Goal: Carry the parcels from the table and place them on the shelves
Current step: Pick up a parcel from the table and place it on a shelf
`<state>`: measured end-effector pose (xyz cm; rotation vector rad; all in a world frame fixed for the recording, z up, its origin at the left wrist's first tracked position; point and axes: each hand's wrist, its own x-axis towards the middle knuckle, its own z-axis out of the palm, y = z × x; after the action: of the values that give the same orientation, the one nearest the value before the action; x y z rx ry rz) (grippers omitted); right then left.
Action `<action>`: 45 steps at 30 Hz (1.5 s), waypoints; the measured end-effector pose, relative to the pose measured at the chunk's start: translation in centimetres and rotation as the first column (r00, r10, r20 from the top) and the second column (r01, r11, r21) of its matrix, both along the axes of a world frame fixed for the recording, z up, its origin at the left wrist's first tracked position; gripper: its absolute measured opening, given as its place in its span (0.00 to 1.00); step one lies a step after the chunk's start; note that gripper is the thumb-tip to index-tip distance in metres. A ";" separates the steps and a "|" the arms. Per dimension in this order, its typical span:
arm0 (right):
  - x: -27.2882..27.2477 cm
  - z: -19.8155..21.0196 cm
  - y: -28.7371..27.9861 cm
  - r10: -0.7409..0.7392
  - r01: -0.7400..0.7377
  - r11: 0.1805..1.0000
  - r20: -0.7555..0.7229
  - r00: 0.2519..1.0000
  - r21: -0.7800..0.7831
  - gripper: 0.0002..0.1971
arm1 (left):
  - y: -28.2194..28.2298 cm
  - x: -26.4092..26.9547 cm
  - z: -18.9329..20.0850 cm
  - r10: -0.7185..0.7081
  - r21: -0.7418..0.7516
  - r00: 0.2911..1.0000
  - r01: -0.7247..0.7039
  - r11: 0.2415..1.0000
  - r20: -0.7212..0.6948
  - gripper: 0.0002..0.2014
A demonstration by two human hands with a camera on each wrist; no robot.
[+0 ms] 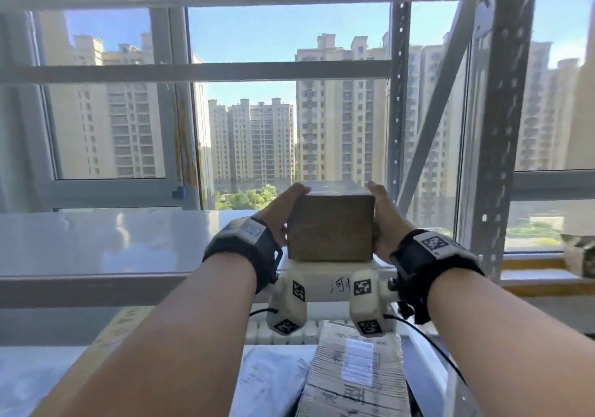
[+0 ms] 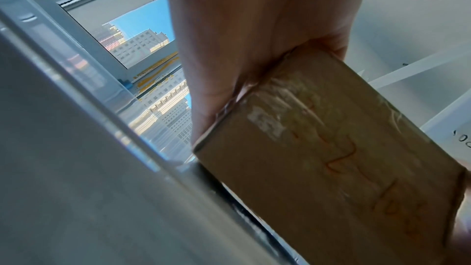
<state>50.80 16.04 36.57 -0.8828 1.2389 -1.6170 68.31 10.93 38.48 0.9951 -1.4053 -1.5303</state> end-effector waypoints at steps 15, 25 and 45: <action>-0.7 0.0 -0.1 -0.091 0.095 0.995 -0.107 0.990 0.033 0.27 | -0.4 -1.2 -0.2 0.062 -0.060 0.996 -0.058 0.996 0.066 0.14; 0.2 1.5 5.2 -0.224 0.296 0.955 -0.666 0.712 -0.005 0.25 | 3.1 -1.1 0.8 0.388 -0.467 0.883 -0.235 0.853 0.265 0.26; -12.2 -2.2 25.1 -0.212 0.415 0.896 -0.974 0.083 -0.159 0.12 | 21.9 -15.7 -3.1 0.420 -0.767 0.728 0.224 0.602 0.542 0.10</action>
<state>38.57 41.09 34.38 -1.8135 2.6310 -1.0272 52.64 32.78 35.40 1.0334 -2.2078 -0.2122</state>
